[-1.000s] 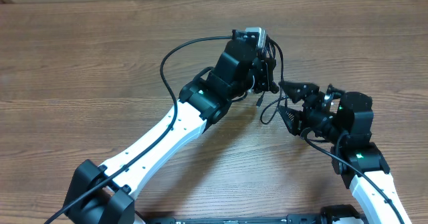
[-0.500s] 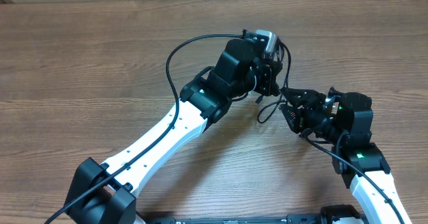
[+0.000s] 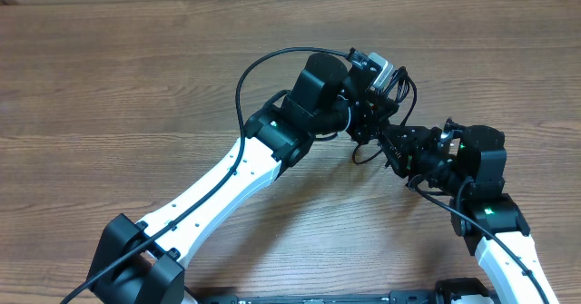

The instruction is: Untangle cables

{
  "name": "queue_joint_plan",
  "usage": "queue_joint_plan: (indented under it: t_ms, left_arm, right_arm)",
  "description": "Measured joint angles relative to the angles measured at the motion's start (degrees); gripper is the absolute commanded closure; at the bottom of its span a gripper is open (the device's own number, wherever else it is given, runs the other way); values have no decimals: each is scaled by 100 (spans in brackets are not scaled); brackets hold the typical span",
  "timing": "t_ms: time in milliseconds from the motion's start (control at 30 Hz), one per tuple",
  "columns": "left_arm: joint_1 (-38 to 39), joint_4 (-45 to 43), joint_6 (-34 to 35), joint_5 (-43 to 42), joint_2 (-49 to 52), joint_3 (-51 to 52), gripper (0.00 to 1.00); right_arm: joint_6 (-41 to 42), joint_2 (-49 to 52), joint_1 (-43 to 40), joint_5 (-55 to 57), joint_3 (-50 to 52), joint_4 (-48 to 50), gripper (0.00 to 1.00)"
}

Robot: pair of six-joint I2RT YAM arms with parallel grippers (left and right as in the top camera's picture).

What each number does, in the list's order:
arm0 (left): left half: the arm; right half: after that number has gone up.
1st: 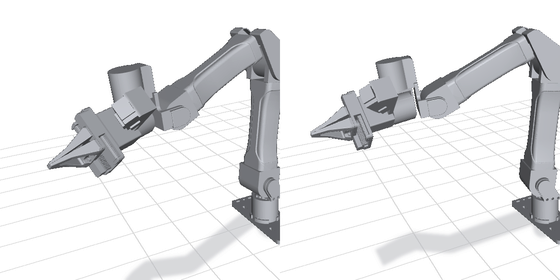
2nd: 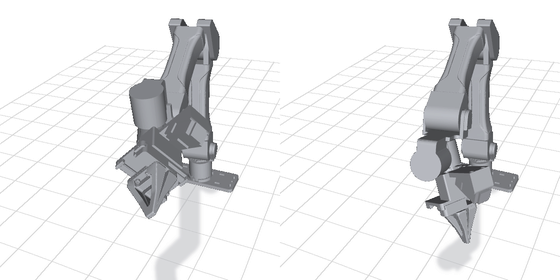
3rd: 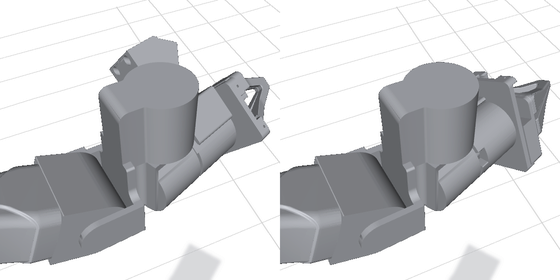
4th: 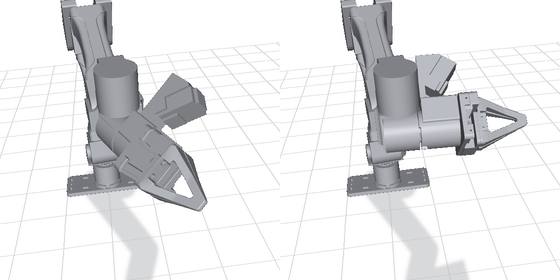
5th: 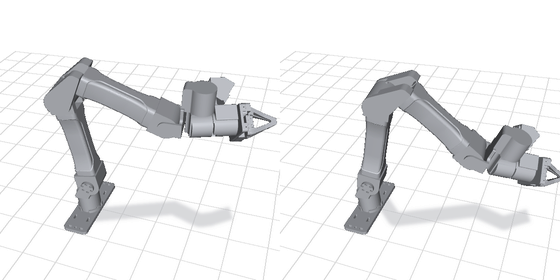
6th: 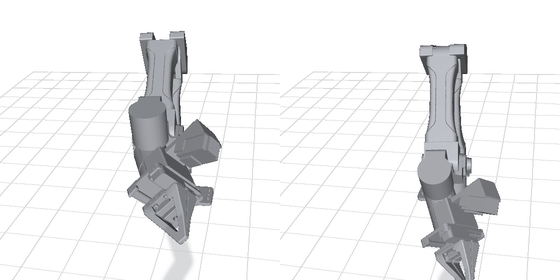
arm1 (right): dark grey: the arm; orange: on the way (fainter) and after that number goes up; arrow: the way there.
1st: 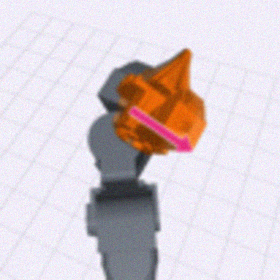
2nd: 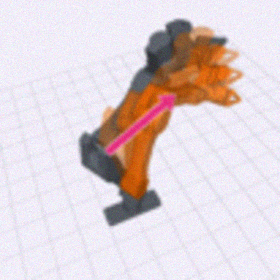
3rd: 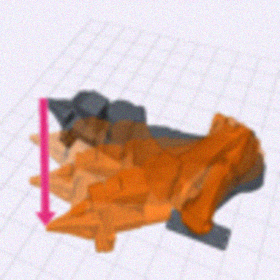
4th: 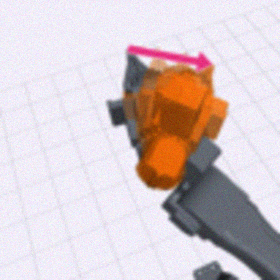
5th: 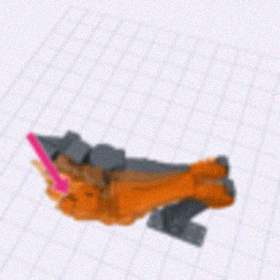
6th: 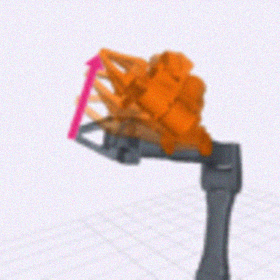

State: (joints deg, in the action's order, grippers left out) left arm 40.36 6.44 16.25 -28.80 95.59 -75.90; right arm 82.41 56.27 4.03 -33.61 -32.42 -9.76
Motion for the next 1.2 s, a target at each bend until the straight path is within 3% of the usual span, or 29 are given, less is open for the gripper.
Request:
queue_joint_plan:
  t_ms: [133, 300, 500, 700, 1033, 1200]
  left_arm:
    - [2, 22, -11, -37, 2, 0, 96]
    - [2, 83, -17, 20, 0, 0, 96]
    - [2, 391, 361, 785, 0, -13, 96]
    - [-72, 881, 968, 1733, -7, -46, 96]
    - [-103, 1073, 1176, 2129, -11, -66, 96]
    - [-306, 1403, 2284, 2065, -52, -109, 96]
  right_arm:
    - [-17, 0, -28, 74, 0, -24, 96]
    - [-22, 0, -28, 92, 0, -37, 96]
    - [-85, 4, -28, 107, 4, -55, 96]
    - [-905, 48, -28, -44, 98, 844, 96]
    - [-2218, 50, -35, -855, 103, 1690, 96]
    - [-3119, 70, -28, -1504, 105, 1928, 96]
